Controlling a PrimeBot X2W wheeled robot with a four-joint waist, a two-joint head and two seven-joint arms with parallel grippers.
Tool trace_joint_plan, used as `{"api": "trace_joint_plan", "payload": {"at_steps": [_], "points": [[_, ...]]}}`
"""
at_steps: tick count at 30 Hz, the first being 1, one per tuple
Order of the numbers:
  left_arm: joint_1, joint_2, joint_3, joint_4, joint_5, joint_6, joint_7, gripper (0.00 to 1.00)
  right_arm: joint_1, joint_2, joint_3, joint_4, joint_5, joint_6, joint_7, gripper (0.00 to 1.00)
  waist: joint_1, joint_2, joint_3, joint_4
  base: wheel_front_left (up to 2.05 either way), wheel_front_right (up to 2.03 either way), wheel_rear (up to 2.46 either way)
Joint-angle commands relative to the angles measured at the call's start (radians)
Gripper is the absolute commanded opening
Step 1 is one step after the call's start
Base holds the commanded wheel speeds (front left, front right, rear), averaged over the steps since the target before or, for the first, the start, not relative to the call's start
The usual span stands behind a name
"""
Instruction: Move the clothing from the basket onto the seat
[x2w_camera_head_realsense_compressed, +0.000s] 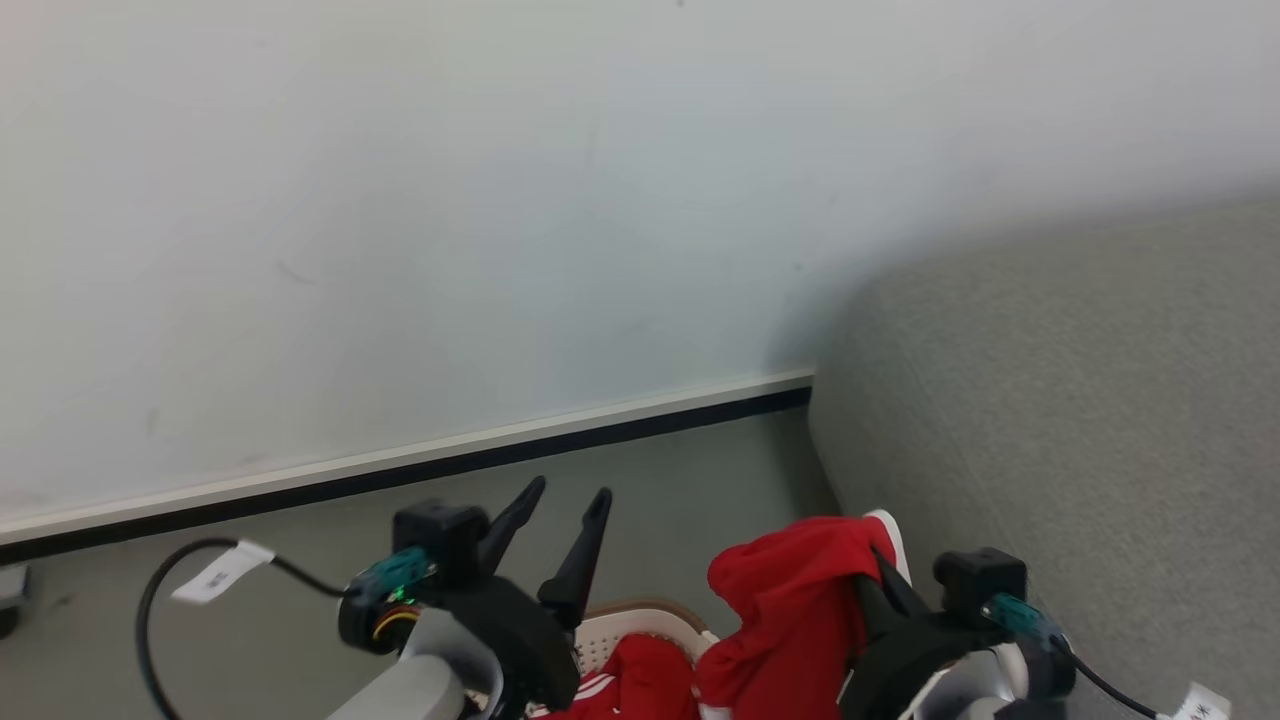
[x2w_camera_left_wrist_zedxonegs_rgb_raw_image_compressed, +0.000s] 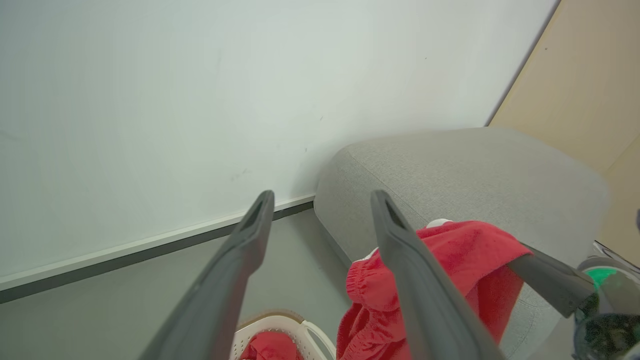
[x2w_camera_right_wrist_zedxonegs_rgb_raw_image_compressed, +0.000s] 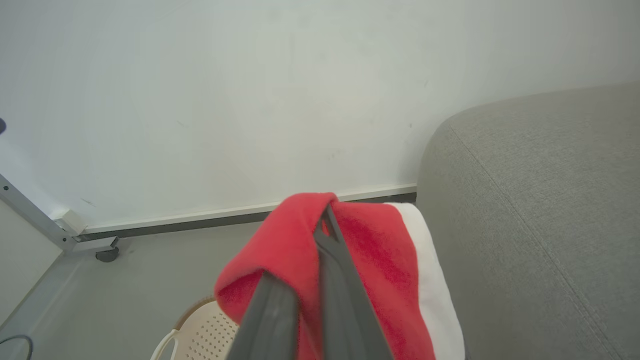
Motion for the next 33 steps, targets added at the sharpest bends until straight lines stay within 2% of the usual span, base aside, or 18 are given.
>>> {"api": "trace_joint_plan", "payload": {"at_steps": [1, 9, 18, 23, 33], "points": [[0.024, 0.015, 0.005, -0.011, -0.002, 0.007, -0.017, 1.0, 0.027, -0.001, -0.02, -0.027, -0.003, 0.0, 0.01, 0.0, 0.0, 0.0, 0.021, -0.053, 0.0, 0.0, 0.0], [0.138, 0.112, 0.031, -0.084, 0.014, 0.027, -0.07, 1.0, 0.131, 0.0, -0.075, -0.236, -0.049, 0.0, 0.101, 0.0, 0.0, 0.0, 0.058, -0.221, 0.0, 0.0, 0.0], [0.208, 0.164, 0.037, -0.178, 0.03, 0.017, -0.087, 1.0, 0.194, 0.005, -0.077, -0.362, -0.05, 0.0, 0.153, 0.0, 0.0, 0.0, 0.095, -0.368, 0.0, 0.0, 0.0], [0.233, 0.159, 0.031, -0.19, 0.02, 0.029, -0.084, 1.0, 0.222, 0.007, -0.094, -0.39, -0.035, 0.0, 0.159, 0.0, 0.0, 0.0, 0.107, -0.407, 0.0, 0.0, 0.0], [0.229, 0.173, 0.02, -0.208, 0.033, 0.042, -0.07, 1.0, 0.226, 0.007, -0.098, -0.41, -0.011, 0.0, 0.147, 0.0, 0.0, 0.0, 0.14, -0.43, 0.0, 0.0, 0.0]]}}
